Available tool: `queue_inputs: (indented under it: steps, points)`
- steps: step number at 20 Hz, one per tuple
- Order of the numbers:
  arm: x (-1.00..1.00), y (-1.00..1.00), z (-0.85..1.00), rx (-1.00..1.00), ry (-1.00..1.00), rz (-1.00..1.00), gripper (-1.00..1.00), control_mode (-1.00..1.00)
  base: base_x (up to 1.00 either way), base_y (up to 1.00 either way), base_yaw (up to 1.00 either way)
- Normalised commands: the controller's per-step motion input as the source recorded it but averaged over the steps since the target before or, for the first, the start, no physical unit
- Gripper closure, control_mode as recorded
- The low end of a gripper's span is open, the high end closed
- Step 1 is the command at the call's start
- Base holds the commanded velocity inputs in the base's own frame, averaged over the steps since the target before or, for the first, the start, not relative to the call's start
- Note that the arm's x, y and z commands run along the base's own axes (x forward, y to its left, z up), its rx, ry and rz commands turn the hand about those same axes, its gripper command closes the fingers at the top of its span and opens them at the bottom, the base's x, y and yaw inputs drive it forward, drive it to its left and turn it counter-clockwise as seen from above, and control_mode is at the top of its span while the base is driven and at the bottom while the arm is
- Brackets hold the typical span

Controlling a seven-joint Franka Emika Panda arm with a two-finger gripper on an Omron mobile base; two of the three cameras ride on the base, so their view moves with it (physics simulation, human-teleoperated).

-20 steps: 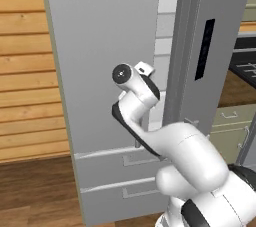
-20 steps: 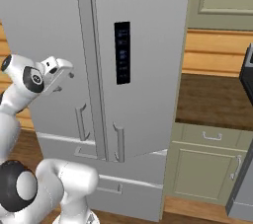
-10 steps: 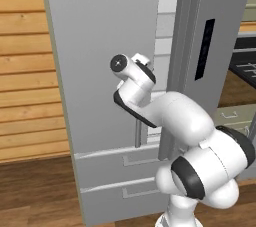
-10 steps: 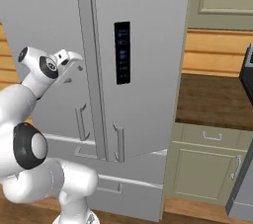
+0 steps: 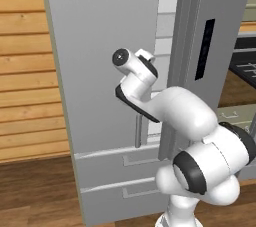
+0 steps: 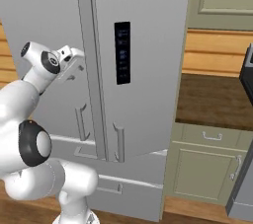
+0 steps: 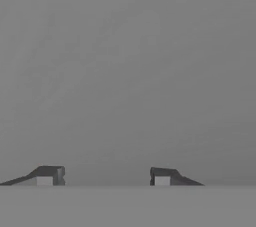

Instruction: Take the strawberry from the fridge and place it on top of the pancake, located on the dining counter.

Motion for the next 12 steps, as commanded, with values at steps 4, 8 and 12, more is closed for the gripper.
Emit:
queue_inputs:
  steps: [4, 8, 12]
  points:
    - [0.04, -0.64, 0.00, 0.00, 0.00, 0.00, -1.00, -1.00, 0.00, 0.00, 0.00]
    - [0.03, -0.64, 0.00, 0.00, 0.00, 0.00, -1.00, -1.00, 0.00, 0.00, 0.00]
    - [0.00, -0.59, 0.00, 0.00, 0.00, -0.01, -1.00, -1.00, 0.00, 0.00, 0.00]
